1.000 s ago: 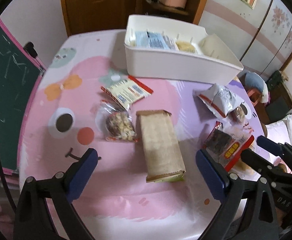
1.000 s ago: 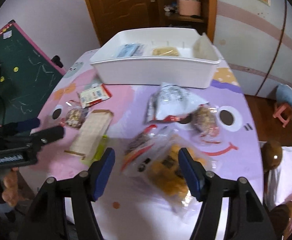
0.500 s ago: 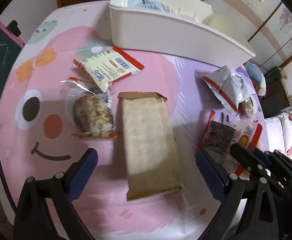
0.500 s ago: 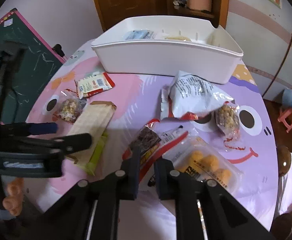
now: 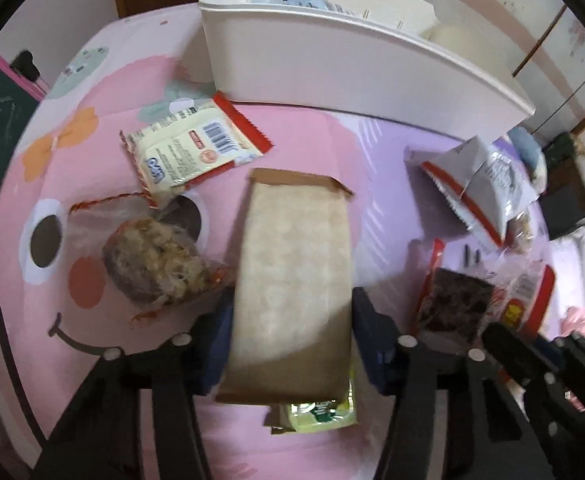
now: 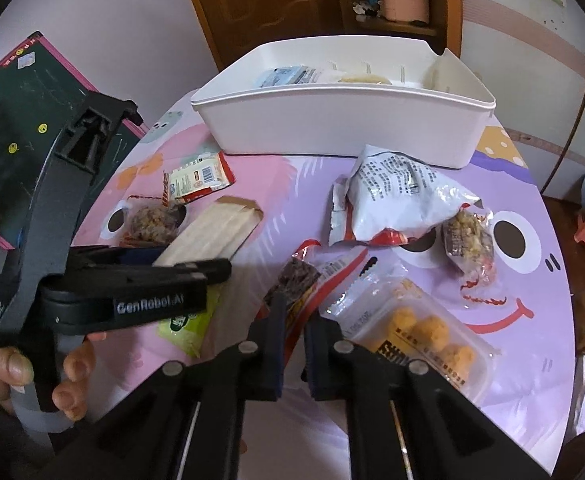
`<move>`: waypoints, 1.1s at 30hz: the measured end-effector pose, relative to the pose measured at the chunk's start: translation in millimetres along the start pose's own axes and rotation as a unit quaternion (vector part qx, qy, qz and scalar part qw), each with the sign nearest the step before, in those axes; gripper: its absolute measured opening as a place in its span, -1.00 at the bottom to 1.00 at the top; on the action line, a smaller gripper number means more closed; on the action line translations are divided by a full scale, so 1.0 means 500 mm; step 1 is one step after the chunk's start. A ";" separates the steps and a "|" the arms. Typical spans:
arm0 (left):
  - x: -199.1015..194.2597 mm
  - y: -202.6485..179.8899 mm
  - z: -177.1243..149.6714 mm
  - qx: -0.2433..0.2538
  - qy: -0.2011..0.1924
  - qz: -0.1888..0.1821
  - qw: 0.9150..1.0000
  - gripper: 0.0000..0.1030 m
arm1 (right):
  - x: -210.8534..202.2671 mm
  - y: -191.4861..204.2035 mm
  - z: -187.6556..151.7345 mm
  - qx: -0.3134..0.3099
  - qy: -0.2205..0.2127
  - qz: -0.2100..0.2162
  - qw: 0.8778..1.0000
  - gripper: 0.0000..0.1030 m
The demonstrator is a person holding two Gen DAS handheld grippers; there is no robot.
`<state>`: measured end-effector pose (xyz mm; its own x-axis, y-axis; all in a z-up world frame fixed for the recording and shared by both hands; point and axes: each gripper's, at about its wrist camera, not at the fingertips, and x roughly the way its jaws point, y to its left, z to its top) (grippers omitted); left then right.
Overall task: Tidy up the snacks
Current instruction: 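Grasp the beige wafer box with left tool while right tool grasps the red-wrapped snack, then carry both snacks over the basket and open both tools to drop them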
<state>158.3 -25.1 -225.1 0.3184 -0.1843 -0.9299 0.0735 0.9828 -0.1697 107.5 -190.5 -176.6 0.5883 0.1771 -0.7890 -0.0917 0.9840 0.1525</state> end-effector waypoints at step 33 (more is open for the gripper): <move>-0.297 -0.050 -0.004 0.066 -0.147 0.011 0.987 0.01 | -0.216 0.036 0.106 -0.034 -0.148 0.004 0.988 -1.00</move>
<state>107.5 -22.2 -83.2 0.5802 -0.1778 -0.7948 0.1804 0.9797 -0.0875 85.0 -192.8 -57.1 0.7956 0.1822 -0.5778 -0.1452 0.9833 0.1101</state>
